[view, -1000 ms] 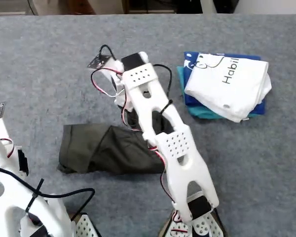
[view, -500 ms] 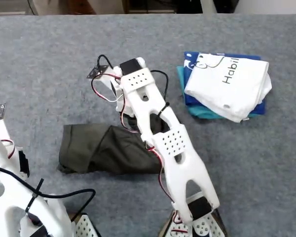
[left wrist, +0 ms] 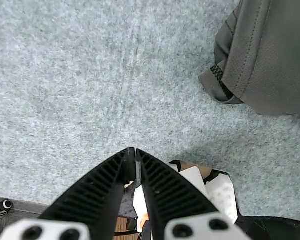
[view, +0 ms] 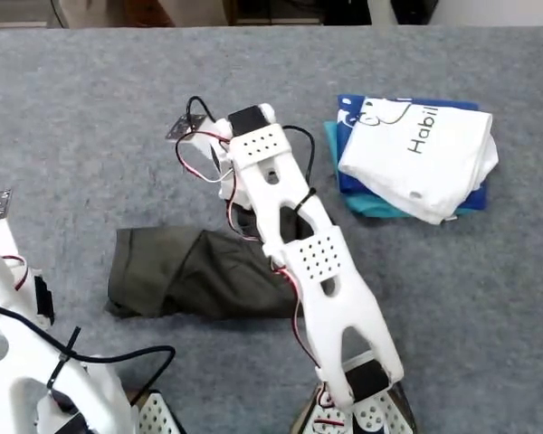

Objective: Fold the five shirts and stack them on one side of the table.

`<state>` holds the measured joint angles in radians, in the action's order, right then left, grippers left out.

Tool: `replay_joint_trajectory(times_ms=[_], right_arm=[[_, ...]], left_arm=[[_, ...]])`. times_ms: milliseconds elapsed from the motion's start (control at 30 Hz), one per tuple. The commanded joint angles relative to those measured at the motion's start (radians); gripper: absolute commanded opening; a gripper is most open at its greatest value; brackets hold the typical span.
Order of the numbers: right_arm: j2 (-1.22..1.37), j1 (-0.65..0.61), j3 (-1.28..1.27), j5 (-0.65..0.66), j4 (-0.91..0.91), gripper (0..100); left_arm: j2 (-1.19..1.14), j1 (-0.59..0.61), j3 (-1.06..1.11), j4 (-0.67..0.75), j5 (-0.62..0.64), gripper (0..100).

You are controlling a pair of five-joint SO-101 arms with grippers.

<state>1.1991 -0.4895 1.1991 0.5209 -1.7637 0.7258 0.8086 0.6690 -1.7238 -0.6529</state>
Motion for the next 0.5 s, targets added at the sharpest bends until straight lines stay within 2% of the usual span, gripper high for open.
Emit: replay_joint_trajectory(times_ms=[0, 167, 333, 467], right_arm=[[-0.071, 0.039, 0.102, -0.064, -0.018, 0.2], [-0.242, 0.082, 0.265, -0.101, -0.018, 0.2], [-0.427, 0.107, 0.460, -0.299, -0.009, 0.2], [-0.591, 0.114, 0.463, -0.379, 0.055, 0.2]], left_arm=[[0.021, 0.009, -0.005, -0.006, -0.006, 2], [0.021, 0.008, -0.005, -0.006, -0.006, 2], [0.021, 0.008, -0.009, -0.006, -0.006, 2], [0.021, -0.009, -0.008, -0.006, -0.005, 2]])
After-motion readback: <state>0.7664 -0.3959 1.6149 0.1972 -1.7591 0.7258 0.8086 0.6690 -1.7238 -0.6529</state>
